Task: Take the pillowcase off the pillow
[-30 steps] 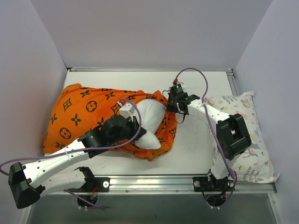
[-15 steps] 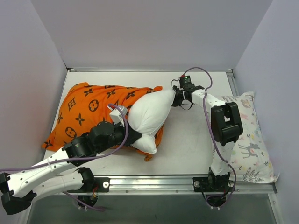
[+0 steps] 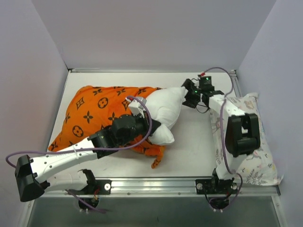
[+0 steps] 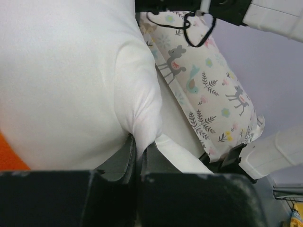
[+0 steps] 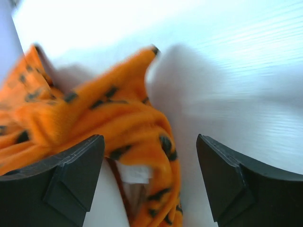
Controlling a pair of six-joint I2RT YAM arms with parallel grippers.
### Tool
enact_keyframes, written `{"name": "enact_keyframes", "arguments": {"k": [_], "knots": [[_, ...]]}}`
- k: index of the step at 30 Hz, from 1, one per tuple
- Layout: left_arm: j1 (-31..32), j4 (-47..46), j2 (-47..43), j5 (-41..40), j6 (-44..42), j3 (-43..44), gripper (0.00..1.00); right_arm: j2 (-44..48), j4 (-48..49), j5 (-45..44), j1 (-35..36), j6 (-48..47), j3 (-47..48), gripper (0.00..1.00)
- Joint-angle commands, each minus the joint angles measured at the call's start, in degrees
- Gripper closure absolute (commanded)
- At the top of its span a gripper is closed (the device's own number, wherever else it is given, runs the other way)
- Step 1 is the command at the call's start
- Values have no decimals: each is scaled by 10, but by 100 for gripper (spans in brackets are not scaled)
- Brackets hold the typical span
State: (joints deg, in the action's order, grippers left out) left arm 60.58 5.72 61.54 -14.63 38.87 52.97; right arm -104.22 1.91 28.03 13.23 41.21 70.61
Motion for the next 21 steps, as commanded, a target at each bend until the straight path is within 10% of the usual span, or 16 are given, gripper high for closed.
{"name": "enact_keyframes", "arguments": {"k": [1, 13, 18, 21], "knots": [[2, -149, 29, -50, 17, 42, 100, 116, -10, 12, -51, 18, -12, 19], [7, -193, 189, -11, 25, 96, 98, 271, -94, -4, -75, -1, -48, 12], [10, -165, 218, 20, 3, 139, 38, 385, -65, -9, -58, -26, -195, 4], [11, -122, 202, -2, -4, 153, 30, 451, -62, -14, -36, -38, -251, 1]]}}
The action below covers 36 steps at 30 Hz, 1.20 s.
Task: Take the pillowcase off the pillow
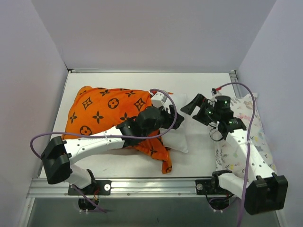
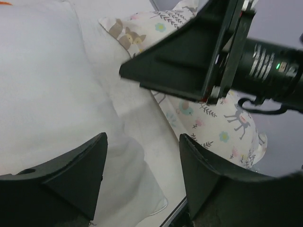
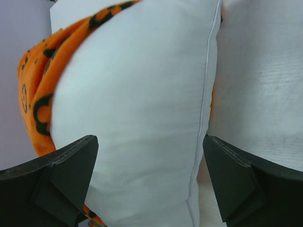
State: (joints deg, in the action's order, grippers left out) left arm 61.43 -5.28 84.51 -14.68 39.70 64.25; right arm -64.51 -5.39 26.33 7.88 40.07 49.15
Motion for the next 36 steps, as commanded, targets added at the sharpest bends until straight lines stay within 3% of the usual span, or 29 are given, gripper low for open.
{"name": "enact_keyframes", "arguments": {"k": [1, 6, 8, 11, 14, 18, 22, 30, 36], "knots": [[2, 9, -34, -11, -12, 47, 29, 65, 13, 0, 35, -30, -48, 0], [4, 216, -58, -127, -23, 118, 28, 90, 49, -12, 82, -32, -97, 0], [1, 259, -58, -203, -46, 134, 23, 88, 96, 6, 95, -27, -113, 0], [-37, 318, -38, -204, -66, 145, 19, 88, 142, 10, 113, -27, -131, 0], [-88, 309, -18, -130, -67, 112, 19, 69, 169, 21, 133, -39, -136, 0], [-96, 269, 20, -94, -65, 70, 19, 81, 191, 2, 158, -69, -162, 0], [-99, 255, 46, -86, -53, 55, 21, 96, 193, 25, 178, -105, -174, 0], [-112, 254, 59, -84, -39, 52, 25, 191, 73, -29, 195, -150, -224, 0], [-112, 242, 72, -66, -35, 54, 26, 217, 91, 10, 211, -120, -266, 0]]}}
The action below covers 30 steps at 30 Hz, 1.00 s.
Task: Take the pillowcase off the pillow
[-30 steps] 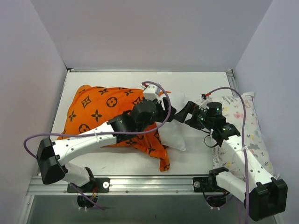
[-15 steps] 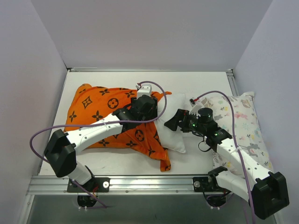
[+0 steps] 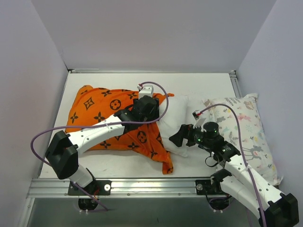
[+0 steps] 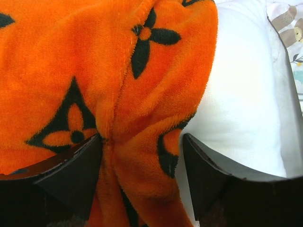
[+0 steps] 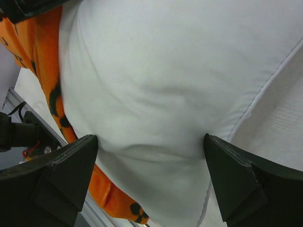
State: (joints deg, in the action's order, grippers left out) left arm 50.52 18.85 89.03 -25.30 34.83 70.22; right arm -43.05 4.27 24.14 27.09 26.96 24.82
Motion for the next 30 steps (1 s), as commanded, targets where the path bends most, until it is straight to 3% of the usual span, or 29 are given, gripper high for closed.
{"name": "enact_keyframes", "arguments": {"k": [1, 9, 11, 12, 13, 15, 16, 18, 23, 27, 30], "knots": [[-2, 0, 29, 42, 15, -3, 26, 2, 2, 28, 26, 14, -30, 0], [2, -24, 42, 70, 16, -3, 27, -103, 111, -22, 71, 56, -30, 0], [3, -24, 37, 77, 12, 2, 27, -127, 129, -26, 72, 62, -14, 10], [3, -24, 33, 80, 9, 4, 27, -143, 134, -29, 72, 67, -8, 22], [4, -23, 27, 83, 5, 6, 27, -150, 136, -32, 72, 72, 8, 54], [4, -17, 9, 90, -5, 15, 26, -159, 123, -44, 73, 80, 28, 96], [4, -10, 3, 91, -10, 20, 26, -158, 109, -67, 73, 83, 50, 100], [4, 23, -18, 77, -24, 40, 23, -144, 51, -97, 74, 83, 75, 100], [1, 158, -88, -94, -15, 67, 13, -93, -80, -236, 74, 69, 160, 100], [-30, 250, -142, -186, 23, 47, 9, -113, -124, -235, 74, 53, 215, 100], [-81, 266, -187, -170, 30, 2, 8, -119, -123, -227, 74, 55, 225, 100]]}}
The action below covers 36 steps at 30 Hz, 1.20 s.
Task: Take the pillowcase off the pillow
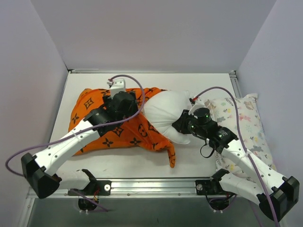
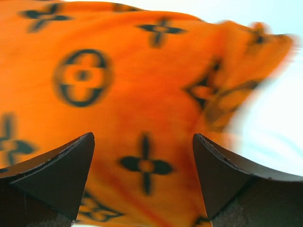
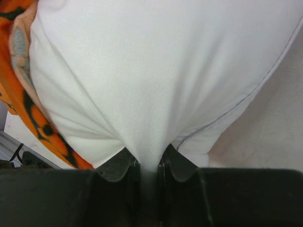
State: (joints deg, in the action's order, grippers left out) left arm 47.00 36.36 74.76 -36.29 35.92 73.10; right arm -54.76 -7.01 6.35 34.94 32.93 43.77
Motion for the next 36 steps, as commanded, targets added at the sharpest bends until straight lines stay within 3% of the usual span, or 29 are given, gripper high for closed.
{"name": "enact_keyframes", "arguments": {"k": [1, 6, 13, 16, 17, 20, 21, 22, 27, 30, 36], "knots": [[-59, 87, -54, -45, 12, -37, 7, -5, -9, -48, -4, -5, 39, 100], [-87, 29, -81, 55, -13, -80, 6, -31, -11, -37, -4, -7, 64, 100], [-90, -15, -84, 112, -20, -120, 6, -53, -20, -38, -3, -14, 97, 100], [-105, -10, -65, 109, -16, -122, 28, -52, -27, -41, -4, -15, 106, 100], [-117, -8, -62, 107, -15, -121, 51, -48, -32, -48, -4, -16, 115, 100], [-149, 0, -62, 88, -15, -117, 81, -45, -57, -62, -4, -27, 148, 100], [-158, 5, -63, 79, -16, -111, 97, -45, -67, -77, -7, -29, 158, 100], [-166, 14, -63, 69, -22, -98, 100, -45, -82, -80, -8, -31, 168, 100], [-219, 39, -58, -19, -42, -51, 100, -32, -111, -72, -42, -30, 213, 100], [-253, 40, -48, -39, -57, -27, 100, -30, -126, -22, -97, -22, 242, 100], [-332, 39, -25, -62, -60, -6, 100, -27, -161, -2, -168, -16, 302, 100]]}}
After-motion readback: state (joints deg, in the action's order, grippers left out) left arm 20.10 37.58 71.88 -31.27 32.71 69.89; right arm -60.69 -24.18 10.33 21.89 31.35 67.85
